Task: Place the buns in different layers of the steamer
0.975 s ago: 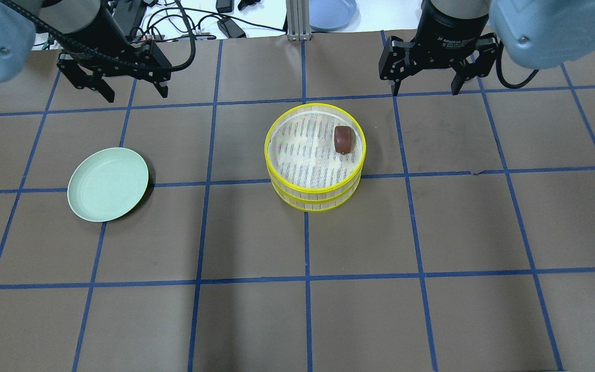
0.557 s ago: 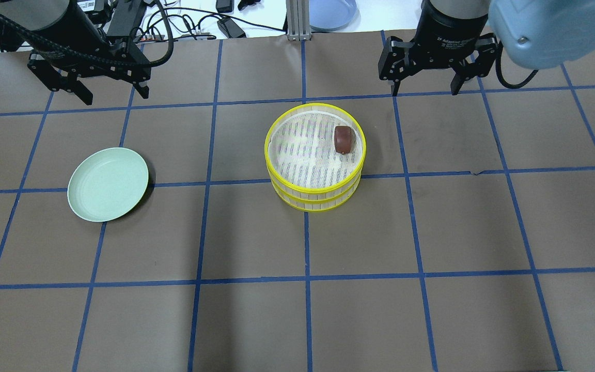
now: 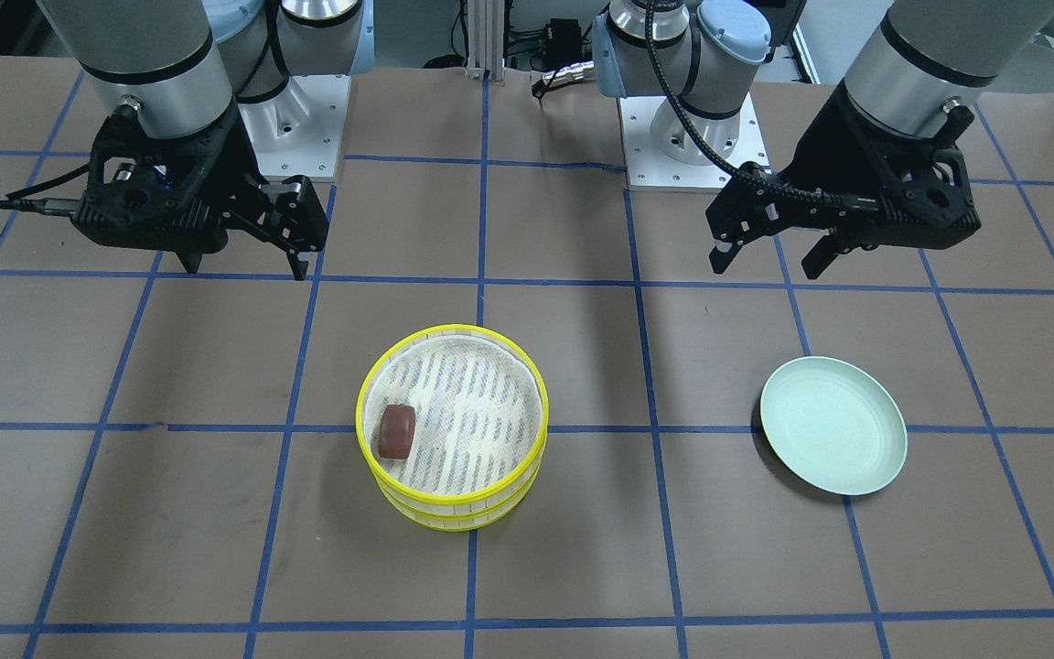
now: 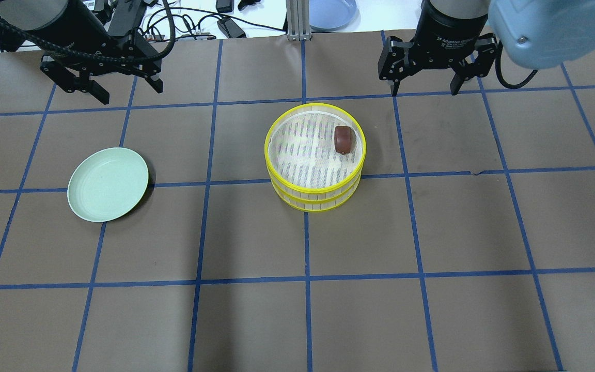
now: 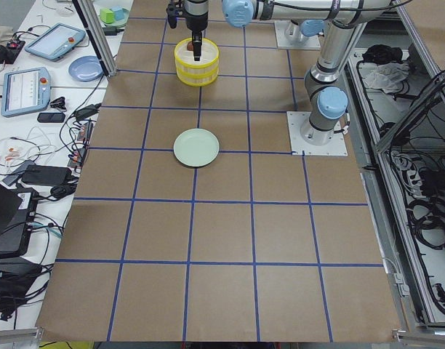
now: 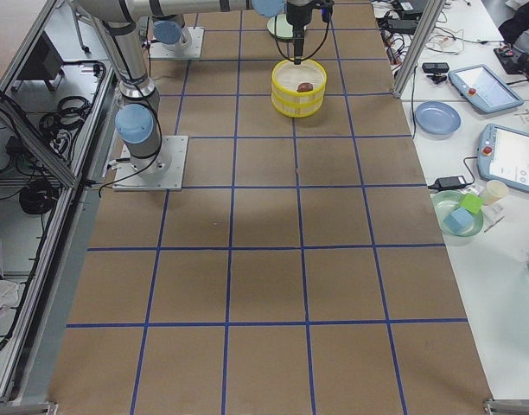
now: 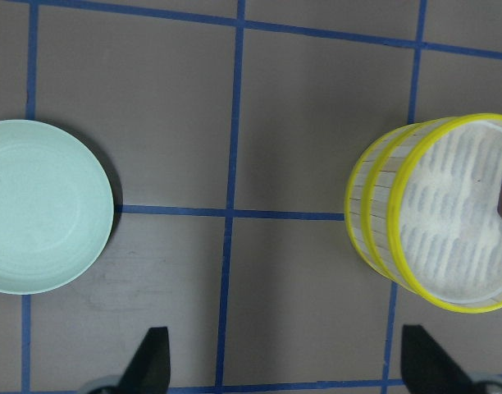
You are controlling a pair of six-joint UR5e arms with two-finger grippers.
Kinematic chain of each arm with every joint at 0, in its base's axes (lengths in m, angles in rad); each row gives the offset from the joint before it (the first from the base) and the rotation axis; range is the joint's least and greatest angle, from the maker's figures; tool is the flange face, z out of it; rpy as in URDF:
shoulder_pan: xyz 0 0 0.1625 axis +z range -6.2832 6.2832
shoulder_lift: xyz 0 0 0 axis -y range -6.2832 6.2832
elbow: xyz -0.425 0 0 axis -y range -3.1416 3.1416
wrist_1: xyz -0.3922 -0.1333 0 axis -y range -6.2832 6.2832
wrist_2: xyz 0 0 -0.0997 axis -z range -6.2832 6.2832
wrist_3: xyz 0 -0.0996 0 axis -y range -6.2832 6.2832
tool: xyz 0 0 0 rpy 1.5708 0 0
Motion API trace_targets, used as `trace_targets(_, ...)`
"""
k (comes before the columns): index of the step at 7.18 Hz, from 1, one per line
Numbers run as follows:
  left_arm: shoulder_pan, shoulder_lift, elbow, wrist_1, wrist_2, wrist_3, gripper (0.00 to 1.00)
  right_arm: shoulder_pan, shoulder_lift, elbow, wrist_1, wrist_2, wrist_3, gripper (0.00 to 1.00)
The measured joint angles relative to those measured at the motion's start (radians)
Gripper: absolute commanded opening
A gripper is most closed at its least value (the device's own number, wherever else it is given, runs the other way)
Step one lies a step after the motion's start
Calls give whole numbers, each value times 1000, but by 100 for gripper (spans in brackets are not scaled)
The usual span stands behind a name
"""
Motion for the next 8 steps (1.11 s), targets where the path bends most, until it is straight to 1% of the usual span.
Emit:
trace_targets(1,3,5,-1,3,-6,6,100,2,0,0,-1,1,1,100)
trace_targets(2,5,8,-4,7,19,15,100,4,-1,0,-2,2,1,100)
trace_targets(4,6,6,-15,11,123,32,100,5,0,0,-13,3,-14,100)
trace_targets(5,7,4,-22,12,147,38,100,6,0,0,-18,3,-18,100)
trace_targets(8,5,-2,-28,11,166,51,100,6,0,0,-21,4,-20,100)
